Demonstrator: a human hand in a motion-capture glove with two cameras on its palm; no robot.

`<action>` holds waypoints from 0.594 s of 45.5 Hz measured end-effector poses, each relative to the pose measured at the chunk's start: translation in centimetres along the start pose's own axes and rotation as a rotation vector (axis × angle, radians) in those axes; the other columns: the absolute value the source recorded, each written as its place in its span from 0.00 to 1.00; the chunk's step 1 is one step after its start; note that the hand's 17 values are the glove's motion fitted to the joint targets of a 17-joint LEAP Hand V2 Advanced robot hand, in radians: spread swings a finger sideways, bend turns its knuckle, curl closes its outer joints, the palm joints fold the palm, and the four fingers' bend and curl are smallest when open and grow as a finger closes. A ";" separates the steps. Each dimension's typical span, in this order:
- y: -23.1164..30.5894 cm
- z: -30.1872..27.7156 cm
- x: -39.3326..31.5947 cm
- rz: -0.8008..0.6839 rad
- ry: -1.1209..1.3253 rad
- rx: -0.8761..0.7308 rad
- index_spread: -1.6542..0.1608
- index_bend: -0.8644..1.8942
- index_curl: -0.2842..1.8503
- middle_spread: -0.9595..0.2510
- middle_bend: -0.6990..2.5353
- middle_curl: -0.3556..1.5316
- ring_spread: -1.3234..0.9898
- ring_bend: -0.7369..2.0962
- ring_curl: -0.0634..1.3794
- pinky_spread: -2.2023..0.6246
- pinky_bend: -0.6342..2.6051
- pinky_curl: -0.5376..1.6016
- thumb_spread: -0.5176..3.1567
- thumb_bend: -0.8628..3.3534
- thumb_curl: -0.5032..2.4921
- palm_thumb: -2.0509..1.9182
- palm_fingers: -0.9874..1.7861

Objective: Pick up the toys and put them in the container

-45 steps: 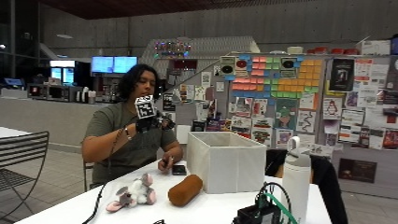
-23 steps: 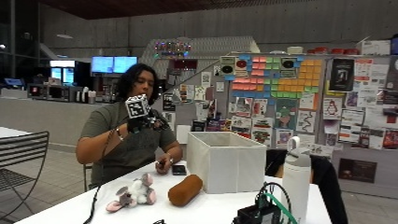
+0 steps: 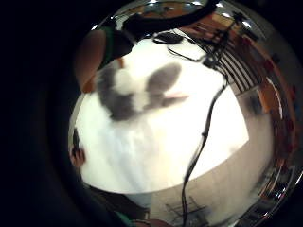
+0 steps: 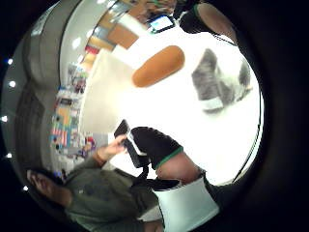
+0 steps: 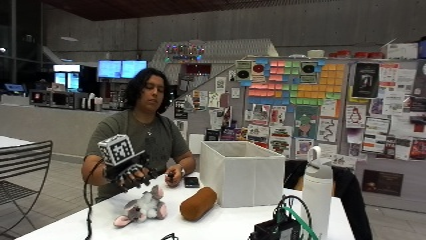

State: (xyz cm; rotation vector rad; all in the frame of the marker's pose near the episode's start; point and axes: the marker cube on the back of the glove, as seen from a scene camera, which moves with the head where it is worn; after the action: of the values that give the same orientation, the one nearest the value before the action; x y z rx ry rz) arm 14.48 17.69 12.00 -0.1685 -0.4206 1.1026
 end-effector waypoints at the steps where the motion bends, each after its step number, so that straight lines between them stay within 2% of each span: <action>1: -0.5 0.8 0.5 0.016 0.010 -0.005 0.69 0.38 0.26 0.68 0.28 0.31 0.46 0.38 0.14 0.78 0.36 0.38 0.46 0.19 0.23 0.51 0.47; 7: -2.9 6.5 2.1 0.091 0.087 -0.066 0.68 0.38 0.27 0.69 0.28 0.32 0.48 0.33 0.12 0.78 0.38 0.40 0.42 0.19 0.24 0.50 0.40; 11: -4.1 9.4 2.7 0.087 0.030 -0.053 0.67 0.41 0.29 0.67 0.28 0.33 0.49 0.31 0.11 0.79 0.37 0.39 0.40 0.19 0.25 0.50 0.40; 13: -4.1 9.9 2.4 0.081 0.008 0.025 0.67 0.43 0.29 0.66 0.29 0.33 0.49 0.31 0.10 0.79 0.36 0.39 0.40 0.19 0.25 0.50 0.44; 14: -4.1 10.0 2.2 0.075 0.011 0.067 0.67 0.45 0.30 0.65 0.30 0.34 0.48 0.35 0.11 0.79 0.35 0.38 0.41 0.19 0.25 0.50 0.52; 17: -3.8 10.0 1.3 0.058 0.062 0.173 0.68 0.42 0.27 0.61 0.35 0.36 0.44 0.43 0.14 0.76 0.33 0.36 0.44 0.21 0.26 0.54 0.66; 22: -3.2 9.6 0.4 0.033 0.124 0.350 0.70 0.34 0.25 0.57 0.39 0.39 0.41 0.53 0.23 0.69 0.39 0.39 0.47 0.24 0.28 0.58 0.78; 27: -1.6 9.3 -0.3 0.031 0.113 0.450 0.71 0.36 0.25 0.55 0.45 0.44 0.41 0.59 0.30 0.66 0.42 0.42 0.47 0.25 0.30 0.61 0.84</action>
State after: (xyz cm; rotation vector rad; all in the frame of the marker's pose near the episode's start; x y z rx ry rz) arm 11.88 15.99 20.88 0.1597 -0.0629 1.1850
